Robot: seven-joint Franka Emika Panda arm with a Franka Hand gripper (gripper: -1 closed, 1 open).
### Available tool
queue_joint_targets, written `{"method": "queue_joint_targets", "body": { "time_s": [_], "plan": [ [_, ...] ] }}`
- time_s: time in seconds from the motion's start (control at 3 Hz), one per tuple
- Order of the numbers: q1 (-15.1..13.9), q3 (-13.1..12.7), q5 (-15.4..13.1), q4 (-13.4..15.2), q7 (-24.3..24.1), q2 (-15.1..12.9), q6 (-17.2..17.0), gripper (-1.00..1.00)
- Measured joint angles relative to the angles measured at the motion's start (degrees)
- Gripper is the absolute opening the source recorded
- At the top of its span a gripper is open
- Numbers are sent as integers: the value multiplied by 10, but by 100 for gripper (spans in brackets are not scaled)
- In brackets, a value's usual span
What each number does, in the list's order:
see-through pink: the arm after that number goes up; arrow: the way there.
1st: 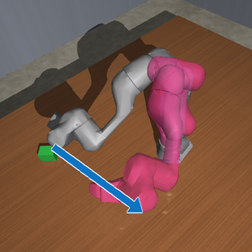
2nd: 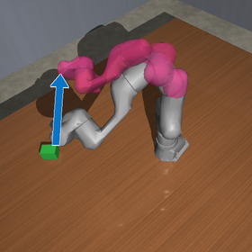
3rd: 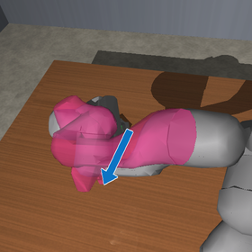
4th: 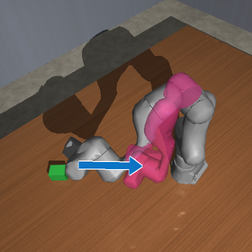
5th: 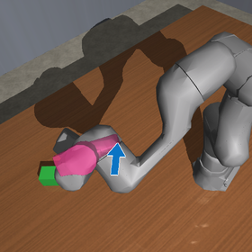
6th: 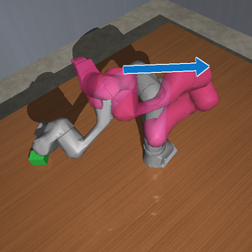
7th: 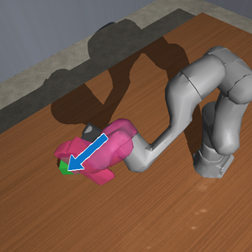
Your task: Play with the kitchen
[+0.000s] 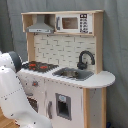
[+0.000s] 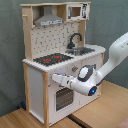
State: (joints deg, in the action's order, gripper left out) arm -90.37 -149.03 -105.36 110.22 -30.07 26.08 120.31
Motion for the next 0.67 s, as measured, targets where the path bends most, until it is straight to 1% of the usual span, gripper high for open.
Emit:
{"method": "queue_joint_targets", "body": {
  "time_s": [0.67],
  "plan": [
    [-8, 0, 12, 2, -117, -16, 42, -100]
  ]
}}
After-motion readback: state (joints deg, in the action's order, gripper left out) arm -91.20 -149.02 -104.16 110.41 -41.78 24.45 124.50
